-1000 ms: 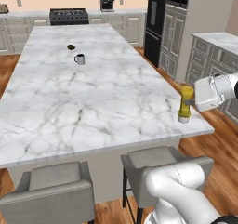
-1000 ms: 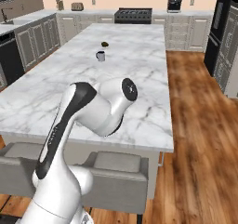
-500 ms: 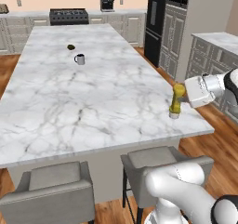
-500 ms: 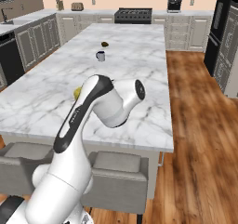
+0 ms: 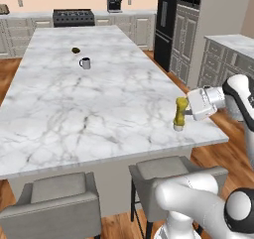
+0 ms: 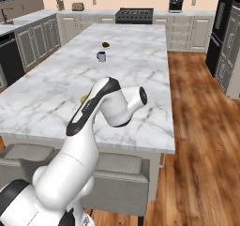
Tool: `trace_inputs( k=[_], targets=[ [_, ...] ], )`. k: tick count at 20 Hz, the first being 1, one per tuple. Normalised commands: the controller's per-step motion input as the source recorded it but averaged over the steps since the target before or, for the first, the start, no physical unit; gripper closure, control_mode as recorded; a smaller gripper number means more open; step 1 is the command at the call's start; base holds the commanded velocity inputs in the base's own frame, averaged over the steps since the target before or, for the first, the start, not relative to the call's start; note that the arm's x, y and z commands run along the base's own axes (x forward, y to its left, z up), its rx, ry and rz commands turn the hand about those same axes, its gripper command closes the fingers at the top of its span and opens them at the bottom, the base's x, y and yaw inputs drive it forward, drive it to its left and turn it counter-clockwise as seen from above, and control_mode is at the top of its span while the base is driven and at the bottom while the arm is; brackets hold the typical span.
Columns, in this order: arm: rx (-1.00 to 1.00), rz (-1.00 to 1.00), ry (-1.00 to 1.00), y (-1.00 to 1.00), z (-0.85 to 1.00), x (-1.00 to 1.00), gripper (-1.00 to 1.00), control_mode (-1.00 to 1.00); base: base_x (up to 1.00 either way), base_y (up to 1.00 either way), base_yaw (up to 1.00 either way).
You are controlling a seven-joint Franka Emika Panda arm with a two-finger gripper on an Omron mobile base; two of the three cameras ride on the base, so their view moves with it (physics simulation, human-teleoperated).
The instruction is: Move the mustard and shaker from the cabinet to the dining counter.
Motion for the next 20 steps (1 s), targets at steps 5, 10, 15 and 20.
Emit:
trace_inputs(
  k=[5,10,15,20],
  targets=[
    [0.00,0.01,0.00,0.08,-0.59,0.39,1.00,-1.00,0.00,0.00,0.00],
    [0.00,0.00,-0.02,0.01,-0.29,0.54,1.00,-1.00,0.00,0.00,0.00],
    [0.00,0.00,-0.01,0.00,-0.18,0.64,1.00,-1.00,0.00,0.00,0.00],
    [0.01,0.00,0.00,0.00,-0.25,0.58,1.00,-1.00,0.00,0.00,0.00]
  ],
)
